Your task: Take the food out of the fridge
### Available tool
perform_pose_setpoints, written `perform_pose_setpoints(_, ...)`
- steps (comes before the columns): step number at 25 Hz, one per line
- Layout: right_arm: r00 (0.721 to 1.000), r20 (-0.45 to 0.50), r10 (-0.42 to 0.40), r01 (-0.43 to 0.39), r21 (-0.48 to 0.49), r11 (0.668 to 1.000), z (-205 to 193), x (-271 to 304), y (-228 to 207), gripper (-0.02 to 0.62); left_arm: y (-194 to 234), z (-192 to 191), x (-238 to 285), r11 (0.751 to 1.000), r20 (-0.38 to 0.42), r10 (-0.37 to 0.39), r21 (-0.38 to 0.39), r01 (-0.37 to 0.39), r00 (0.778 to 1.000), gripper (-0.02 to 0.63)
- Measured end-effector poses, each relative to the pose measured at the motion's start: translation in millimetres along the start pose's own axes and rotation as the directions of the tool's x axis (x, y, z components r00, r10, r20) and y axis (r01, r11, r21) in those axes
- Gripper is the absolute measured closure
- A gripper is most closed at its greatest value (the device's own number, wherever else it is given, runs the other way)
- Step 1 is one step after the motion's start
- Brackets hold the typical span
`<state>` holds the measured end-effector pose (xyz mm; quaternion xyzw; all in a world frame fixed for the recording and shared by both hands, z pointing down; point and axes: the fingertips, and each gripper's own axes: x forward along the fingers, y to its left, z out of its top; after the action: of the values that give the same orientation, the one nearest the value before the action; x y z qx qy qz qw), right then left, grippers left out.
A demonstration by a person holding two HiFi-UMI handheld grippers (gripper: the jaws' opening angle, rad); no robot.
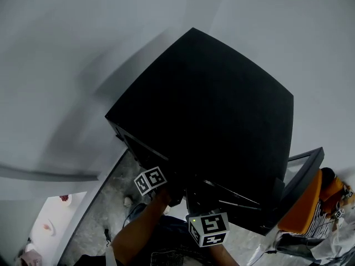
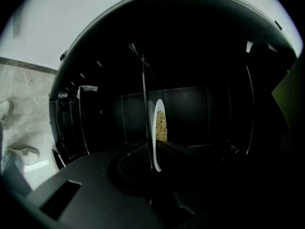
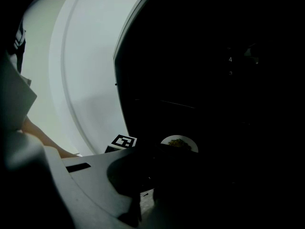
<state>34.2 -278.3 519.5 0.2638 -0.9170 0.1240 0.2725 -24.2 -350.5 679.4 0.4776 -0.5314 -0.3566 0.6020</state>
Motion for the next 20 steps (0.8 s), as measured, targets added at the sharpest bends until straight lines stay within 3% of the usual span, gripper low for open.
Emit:
perform_pose_setpoints(14,0.999,0.021,0.036,-0.036,0.009,0.999,-0.5,-5.8,1.8,0.574,-2.2,-1.8,-7.5,0.999,0.008,0.038,-0.011,-0.038,0.999,0.572)
perform_pose_setpoints(20,0.999,0.021,0.042,-0.042,0.011,0.999,-1.4,-6.9,2.1,0.574,-3.9,-1.5,-8.1,0.998,0.021,-0.009,-0.056,0.01,1.0,0.582)
